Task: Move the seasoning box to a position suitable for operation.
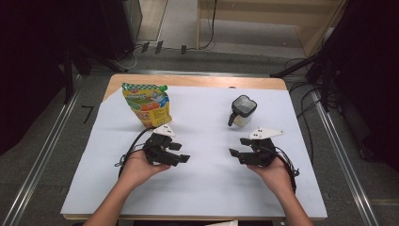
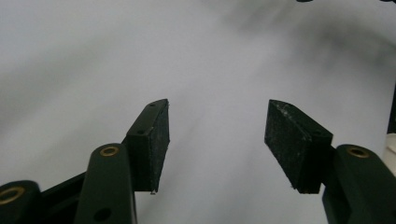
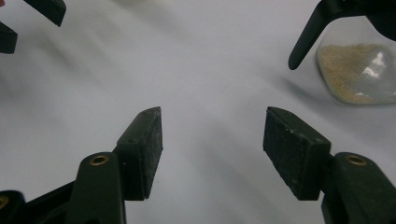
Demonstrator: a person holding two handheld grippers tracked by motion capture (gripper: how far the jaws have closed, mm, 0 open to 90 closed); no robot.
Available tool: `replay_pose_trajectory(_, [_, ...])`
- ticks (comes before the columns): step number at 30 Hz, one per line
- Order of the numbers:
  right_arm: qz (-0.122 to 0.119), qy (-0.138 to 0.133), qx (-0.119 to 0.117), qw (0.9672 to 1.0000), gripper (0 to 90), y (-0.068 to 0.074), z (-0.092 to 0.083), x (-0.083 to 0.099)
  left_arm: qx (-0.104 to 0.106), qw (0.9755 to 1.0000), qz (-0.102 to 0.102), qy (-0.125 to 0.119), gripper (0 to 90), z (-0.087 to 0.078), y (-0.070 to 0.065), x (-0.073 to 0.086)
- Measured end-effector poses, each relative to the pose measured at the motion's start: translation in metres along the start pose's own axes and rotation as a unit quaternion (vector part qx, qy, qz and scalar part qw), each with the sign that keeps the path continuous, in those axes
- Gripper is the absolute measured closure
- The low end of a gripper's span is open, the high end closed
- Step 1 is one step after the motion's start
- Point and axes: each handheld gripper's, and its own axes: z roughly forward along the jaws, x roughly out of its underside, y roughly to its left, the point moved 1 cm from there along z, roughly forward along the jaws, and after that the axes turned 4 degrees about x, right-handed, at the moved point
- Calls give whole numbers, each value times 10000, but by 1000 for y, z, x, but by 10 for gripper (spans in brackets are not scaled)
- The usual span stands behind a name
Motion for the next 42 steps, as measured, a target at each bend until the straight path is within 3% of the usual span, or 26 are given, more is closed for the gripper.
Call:
replay_pose_trajectory(3, [32,29,13,10000,392,0,0,0,33,10000,-74,-4,395,-1,2,0])
replay_pose_trajectory(8, [-37,84,-8,10000,392,0,2,1,46,10000,81,23,390,0,-2,-2])
replay_pose_trajectory(42, [-46,37,-42,10000,389,-1,0,-1,46,9997,216,45,385,-2,-3,-2])
